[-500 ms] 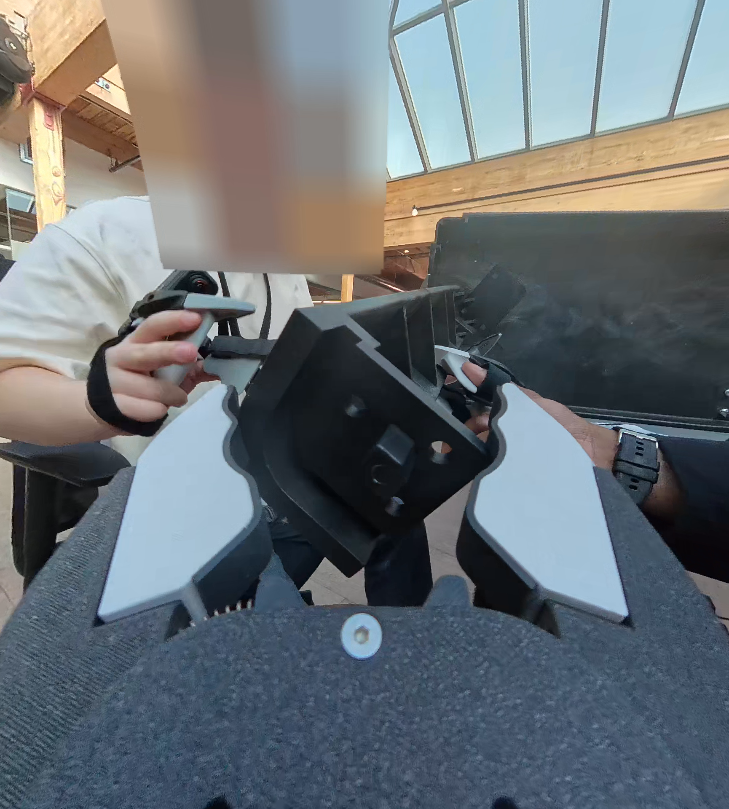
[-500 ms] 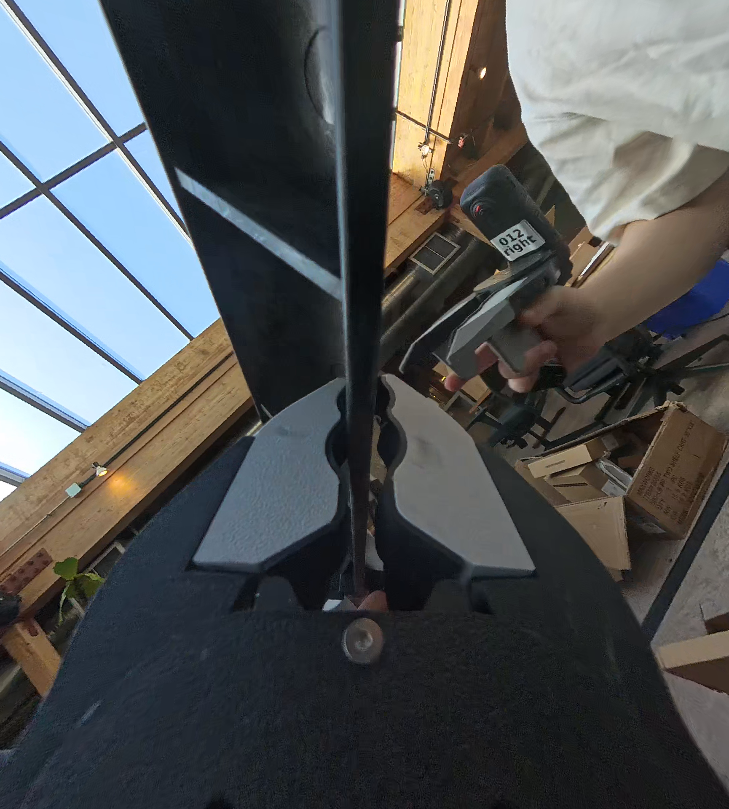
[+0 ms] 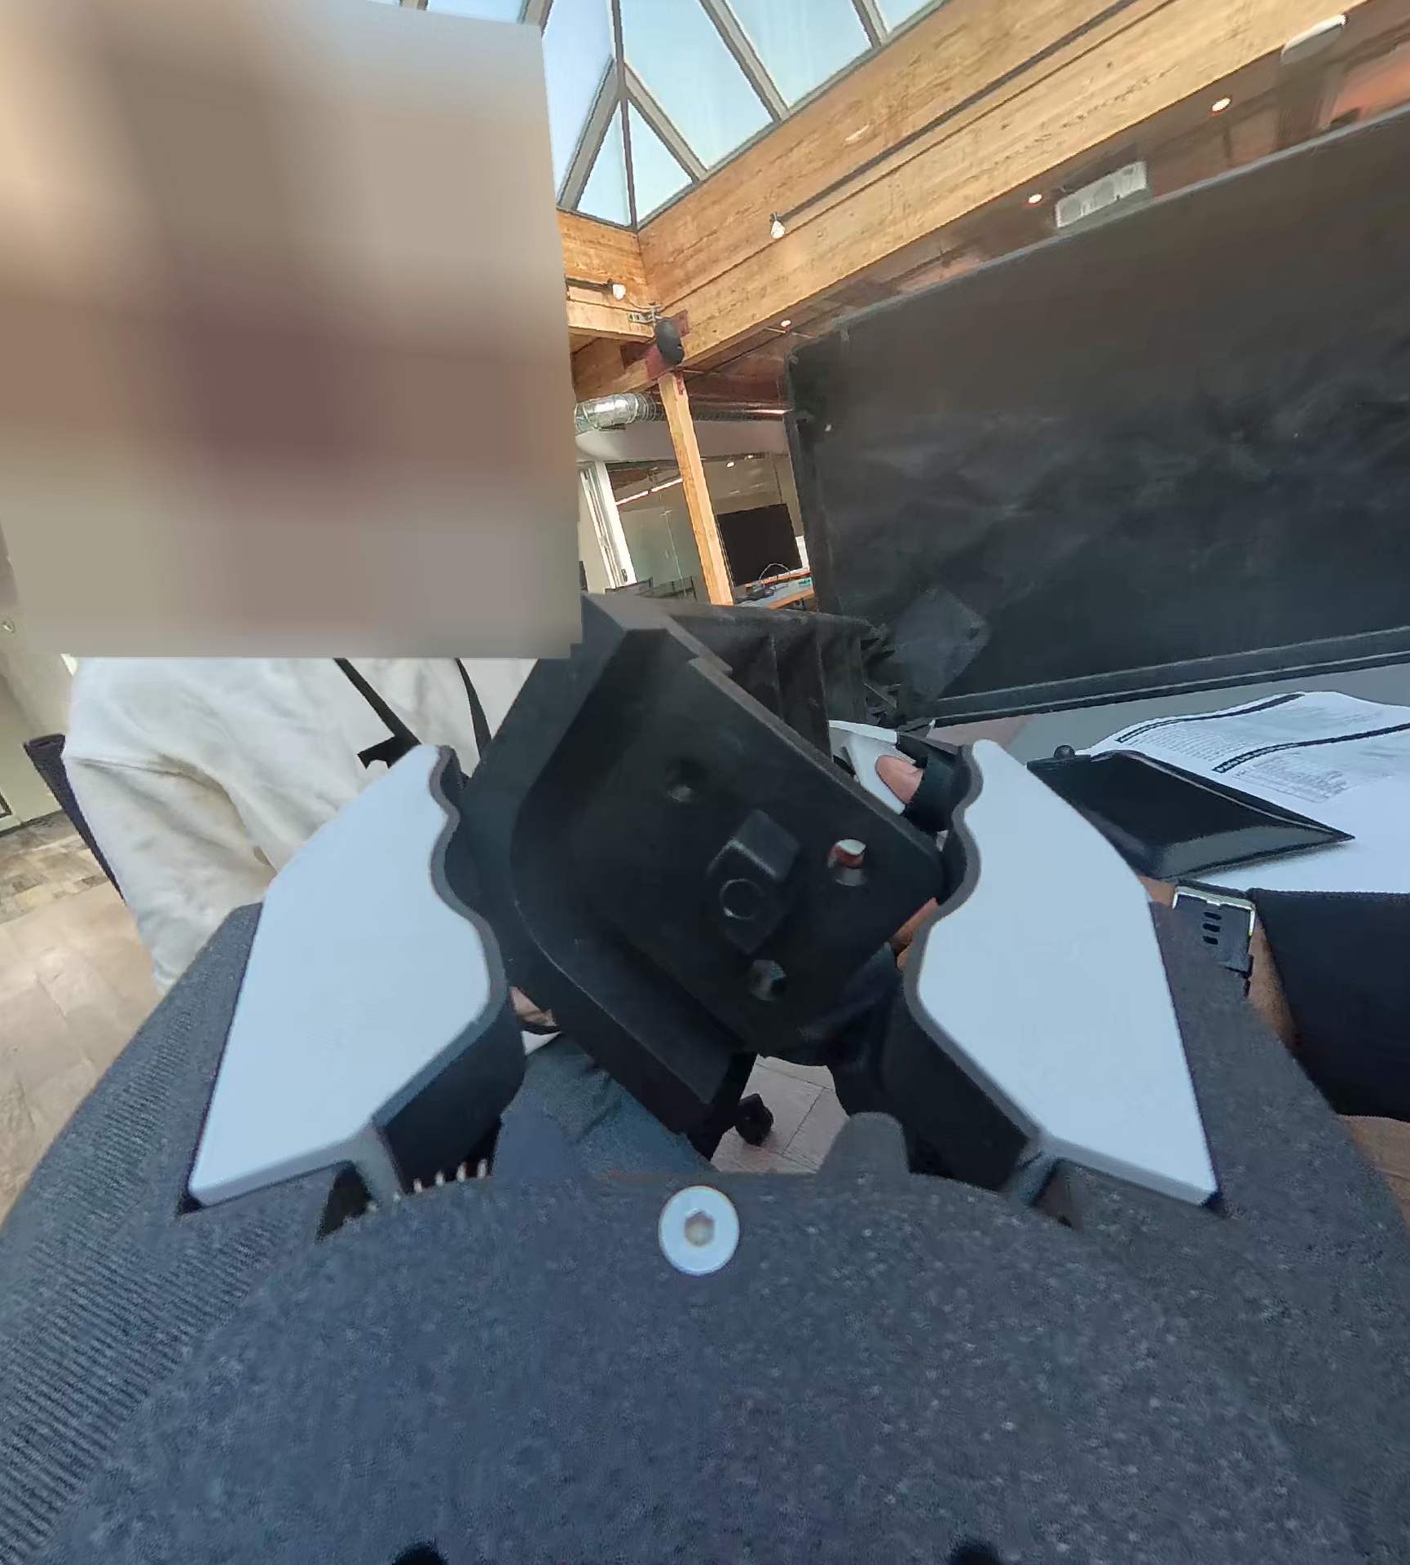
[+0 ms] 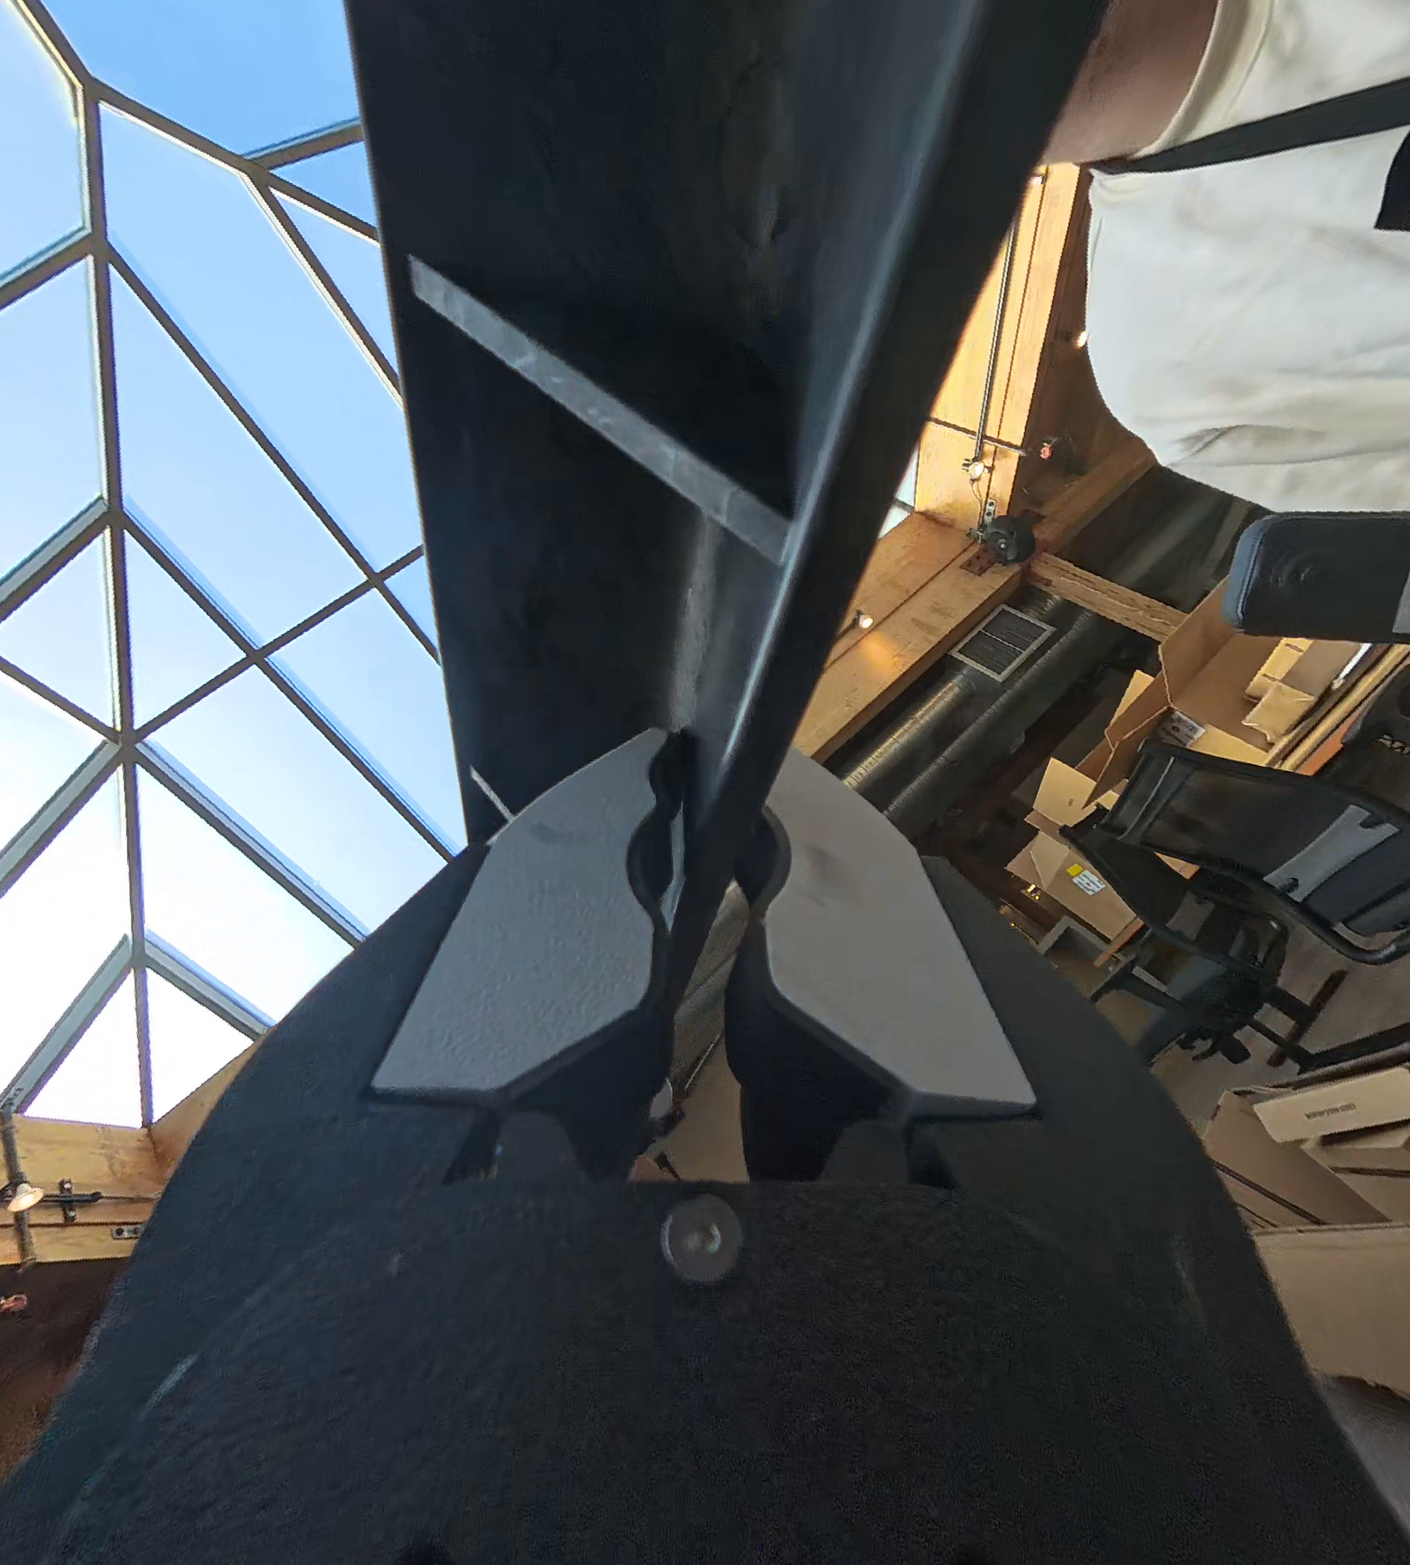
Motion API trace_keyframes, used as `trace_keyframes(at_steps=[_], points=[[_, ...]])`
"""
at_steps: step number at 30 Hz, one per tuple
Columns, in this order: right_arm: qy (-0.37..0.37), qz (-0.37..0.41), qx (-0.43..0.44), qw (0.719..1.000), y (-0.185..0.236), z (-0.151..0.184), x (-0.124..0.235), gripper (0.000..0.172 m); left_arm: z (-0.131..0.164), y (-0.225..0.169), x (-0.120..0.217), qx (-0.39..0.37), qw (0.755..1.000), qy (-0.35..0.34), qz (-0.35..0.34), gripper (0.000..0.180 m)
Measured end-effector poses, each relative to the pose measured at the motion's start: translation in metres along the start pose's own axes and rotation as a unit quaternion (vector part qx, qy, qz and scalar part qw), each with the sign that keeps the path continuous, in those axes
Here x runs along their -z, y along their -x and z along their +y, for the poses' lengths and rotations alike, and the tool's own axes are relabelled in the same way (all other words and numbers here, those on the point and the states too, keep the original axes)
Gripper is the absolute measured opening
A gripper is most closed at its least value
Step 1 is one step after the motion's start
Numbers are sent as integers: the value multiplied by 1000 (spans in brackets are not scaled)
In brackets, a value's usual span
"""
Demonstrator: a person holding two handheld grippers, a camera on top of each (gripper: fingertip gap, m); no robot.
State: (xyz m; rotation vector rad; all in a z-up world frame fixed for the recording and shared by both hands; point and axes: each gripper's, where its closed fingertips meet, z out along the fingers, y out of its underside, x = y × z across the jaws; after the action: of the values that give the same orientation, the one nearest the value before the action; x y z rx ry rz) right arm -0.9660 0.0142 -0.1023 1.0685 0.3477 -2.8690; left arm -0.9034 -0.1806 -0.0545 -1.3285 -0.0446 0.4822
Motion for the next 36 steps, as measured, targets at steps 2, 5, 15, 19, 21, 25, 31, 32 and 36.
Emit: trace_keyframes(at_steps=[2, 5, 15, 19, 21, 25, 31, 32, 36], points=[[-16, -9, 1, 1000, 5, -11, -2, 10, -8, -1, -11, -17, 1000, 12, 17, 108], [-28, -31, -3, 999, 6, -23, -6, 10, -18, -6, -24, -41, 998, 20, 46, 106], [-84, -141, 34, 986, 13, -92, -17, 11, -38, -25, -92, -121, 980, 74, 139, 99], [-91, -147, 49, 984, 17, -117, -15, 10, -43, -17, -111, -66, 982, 65, 166, 97], [-85, -131, 55, 986, 11, -127, -16, 10, -50, -10, -116, -22, 982, 48, 184, 94], [-83, -98, 39, 991, -6, -133, -14, 9, -53, 10, -124, 47, 980, 37, 191, 97], [-53, -68, 29, 996, -16, -125, -14, 9, -55, 31, -122, 138, 967, 1, 216, 85], [-49, -68, 28, 996, -16, -124, -14, 9, -54, 33, -121, 145, 965, -3, 219, 85], [-36, -71, 18, 997, -16, -126, -16, 9, -52, 37, -113, 181, 955, -7, 234, 85]])
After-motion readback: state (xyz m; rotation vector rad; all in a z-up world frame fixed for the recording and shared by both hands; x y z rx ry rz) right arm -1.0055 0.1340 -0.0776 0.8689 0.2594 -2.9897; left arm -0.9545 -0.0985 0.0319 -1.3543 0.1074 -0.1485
